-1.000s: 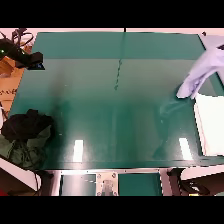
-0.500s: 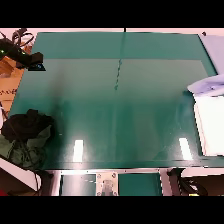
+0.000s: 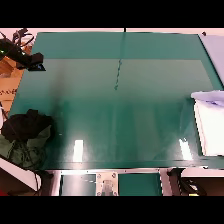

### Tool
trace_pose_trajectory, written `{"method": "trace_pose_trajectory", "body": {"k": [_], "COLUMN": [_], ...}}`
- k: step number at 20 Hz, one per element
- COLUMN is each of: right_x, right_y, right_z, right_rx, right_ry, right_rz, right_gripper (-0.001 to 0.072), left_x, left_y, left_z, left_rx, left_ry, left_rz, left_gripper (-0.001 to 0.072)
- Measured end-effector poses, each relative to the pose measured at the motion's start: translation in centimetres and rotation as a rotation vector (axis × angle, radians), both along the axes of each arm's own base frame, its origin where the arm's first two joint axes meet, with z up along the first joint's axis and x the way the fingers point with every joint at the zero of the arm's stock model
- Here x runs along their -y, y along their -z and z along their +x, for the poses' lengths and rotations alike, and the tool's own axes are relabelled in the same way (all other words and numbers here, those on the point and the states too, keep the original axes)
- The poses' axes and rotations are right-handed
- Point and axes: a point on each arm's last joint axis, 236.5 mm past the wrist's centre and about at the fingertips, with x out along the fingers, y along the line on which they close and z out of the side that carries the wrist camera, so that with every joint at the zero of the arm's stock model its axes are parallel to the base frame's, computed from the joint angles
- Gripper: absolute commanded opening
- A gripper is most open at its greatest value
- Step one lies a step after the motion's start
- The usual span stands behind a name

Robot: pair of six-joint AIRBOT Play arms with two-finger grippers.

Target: Fold the shirts.

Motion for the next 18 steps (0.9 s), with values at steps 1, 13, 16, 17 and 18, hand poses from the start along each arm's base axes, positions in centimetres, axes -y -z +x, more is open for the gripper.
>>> {"method": "trace_pose_trajectory", "body": {"k": [1, 13, 16, 17, 18], "right_x": [-0.6, -5.0, -6.1, -6.4, -6.5], "right_y": [0.3, 9.7, 12.1, 12.5, 12.7], "right_z": [-0.9, -12.1, -13.6, -13.9, -14.1], "right_rx": [-0.033, -0.448, -0.521, -0.537, -0.547], "right_ry": [0.011, 0.124, 0.076, 0.051, 0.028], "right_rz": [0.020, 0.183, 0.236, 0.248, 0.257], "right_gripper": [0.0009, 0.0243, 0.0556, 0.0556, 0.0556], "left_x": [0.1, 0.7, 0.7, 0.7, 0.7], "left_y": [0.0, 0.0, 0.0, 0.0, 0.0], "left_z": [-0.1, -0.8, -0.8, -0.8, -0.8], "left_rx": [-0.002, -0.031, -0.031, -0.031, -0.031], "left_ry": [0.002, 0.020, 0.022, 0.022, 0.022], "left_rz": [-0.004, -0.026, -0.026, -0.026, -0.026], "left_gripper": [0.0024, 0.0025, 0.0025, 0.0025, 0.0024]}}
